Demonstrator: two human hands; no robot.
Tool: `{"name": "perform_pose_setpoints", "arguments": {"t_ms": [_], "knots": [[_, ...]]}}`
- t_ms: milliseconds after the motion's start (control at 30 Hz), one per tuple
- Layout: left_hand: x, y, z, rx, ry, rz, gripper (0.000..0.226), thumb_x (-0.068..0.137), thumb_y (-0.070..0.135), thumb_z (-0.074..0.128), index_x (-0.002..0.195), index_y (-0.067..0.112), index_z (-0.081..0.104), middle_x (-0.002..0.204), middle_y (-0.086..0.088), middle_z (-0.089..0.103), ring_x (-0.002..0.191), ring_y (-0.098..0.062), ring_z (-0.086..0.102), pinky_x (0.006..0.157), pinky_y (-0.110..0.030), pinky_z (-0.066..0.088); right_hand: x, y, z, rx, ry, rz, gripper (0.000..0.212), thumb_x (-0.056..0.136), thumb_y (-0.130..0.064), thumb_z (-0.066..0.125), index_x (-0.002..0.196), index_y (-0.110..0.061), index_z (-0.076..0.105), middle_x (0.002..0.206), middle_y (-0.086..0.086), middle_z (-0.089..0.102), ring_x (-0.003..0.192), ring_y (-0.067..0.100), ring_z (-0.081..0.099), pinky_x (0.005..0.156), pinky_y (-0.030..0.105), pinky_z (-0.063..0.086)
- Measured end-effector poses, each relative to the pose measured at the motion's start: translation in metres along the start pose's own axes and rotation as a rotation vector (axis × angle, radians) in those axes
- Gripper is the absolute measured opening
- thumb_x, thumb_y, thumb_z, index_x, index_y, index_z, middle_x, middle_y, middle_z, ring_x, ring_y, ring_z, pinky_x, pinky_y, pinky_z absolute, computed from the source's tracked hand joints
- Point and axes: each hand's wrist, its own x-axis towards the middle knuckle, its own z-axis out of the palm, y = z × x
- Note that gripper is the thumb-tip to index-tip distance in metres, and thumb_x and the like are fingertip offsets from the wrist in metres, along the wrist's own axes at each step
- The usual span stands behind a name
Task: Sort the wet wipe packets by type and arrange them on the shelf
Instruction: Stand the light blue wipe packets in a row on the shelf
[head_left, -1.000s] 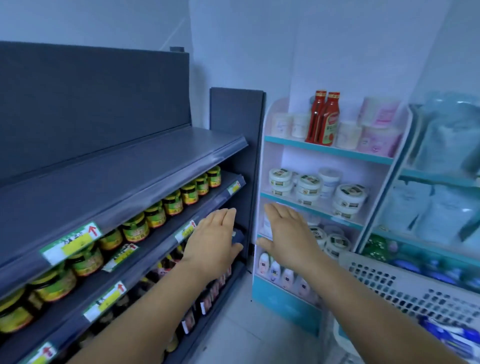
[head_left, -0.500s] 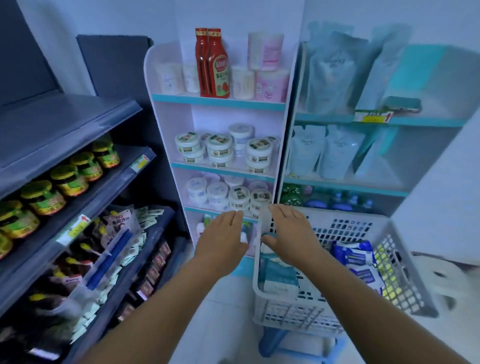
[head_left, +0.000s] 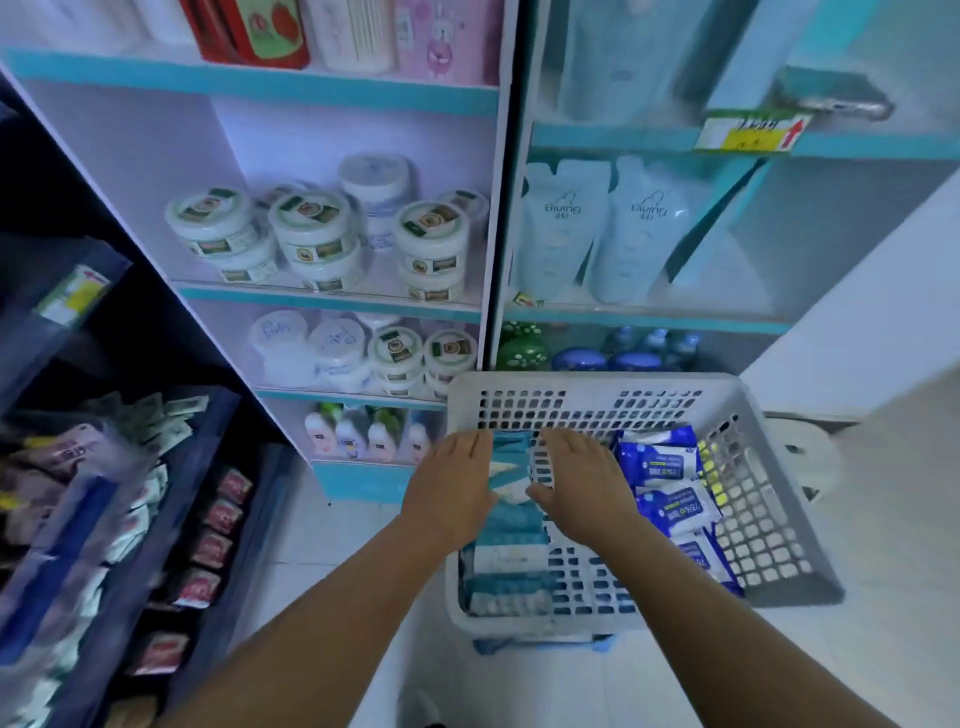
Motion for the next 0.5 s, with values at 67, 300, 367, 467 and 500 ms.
{"name": "perform_pose_setpoints", "arguments": {"t_ms": [67, 300, 367, 467, 500], "knots": [[0.013, -0.001, 0.015, 0.017, -0.043, 0.0, 0.071, 0.095, 0.032, 0.051, 0.15, 0.01, 0.012, 0.154, -0.007, 0.023, 0.14, -0.022, 0.023, 0.113, -0.03, 0.018, 0.011, 0.01, 0.011, 0.01, -0.044, 0.016, 0.072, 0.094, -0.043, 0.051, 0.151, -0.016, 0.015, 0.157, 0.002, 0.02, 0.143, 0.023, 0.018, 0.118, 0.04, 0.015], [0.054, 0.003, 0.072, 0.032, -0.114, -0.081, 0.067, 0.097, 0.027, 0.046, 0.151, 0.01, 0.011, 0.154, -0.008, 0.023, 0.141, -0.023, 0.022, 0.112, -0.032, 0.02, 0.055, 0.044, 0.053, 0.043, -0.156, -0.014, 0.071, 0.095, -0.042, 0.05, 0.151, -0.016, 0.016, 0.157, 0.002, 0.019, 0.143, 0.023, 0.019, 0.115, 0.039, 0.019], [0.062, 0.005, 0.091, 0.03, -0.146, -0.135, 0.067, 0.098, 0.027, 0.046, 0.151, 0.011, 0.01, 0.155, -0.007, 0.022, 0.141, -0.022, 0.023, 0.113, -0.031, 0.02, 0.069, 0.055, 0.067, 0.054, -0.198, -0.045, 0.07, 0.095, -0.04, 0.049, 0.151, -0.015, 0.016, 0.157, 0.003, 0.02, 0.143, 0.023, 0.02, 0.116, 0.039, 0.018], [0.072, 0.009, 0.119, 0.034, -0.185, -0.228, 0.067, 0.097, 0.024, 0.048, 0.151, 0.011, 0.01, 0.152, -0.007, 0.025, 0.139, -0.023, 0.026, 0.112, -0.033, 0.022, 0.088, 0.074, 0.09, 0.058, -0.26, -0.11, 0.069, 0.095, -0.038, 0.049, 0.151, -0.016, 0.016, 0.157, 0.004, 0.02, 0.143, 0.023, 0.021, 0.115, 0.038, 0.019], [0.075, 0.011, 0.128, 0.026, -0.201, -0.255, 0.067, 0.096, 0.022, 0.048, 0.151, 0.01, 0.01, 0.152, -0.007, 0.025, 0.138, -0.023, 0.026, 0.112, -0.033, 0.022, 0.093, 0.081, 0.097, 0.058, -0.284, -0.131, 0.069, 0.095, -0.036, 0.05, 0.151, -0.017, 0.016, 0.157, 0.003, 0.02, 0.143, 0.023, 0.021, 0.115, 0.038, 0.019]]}}
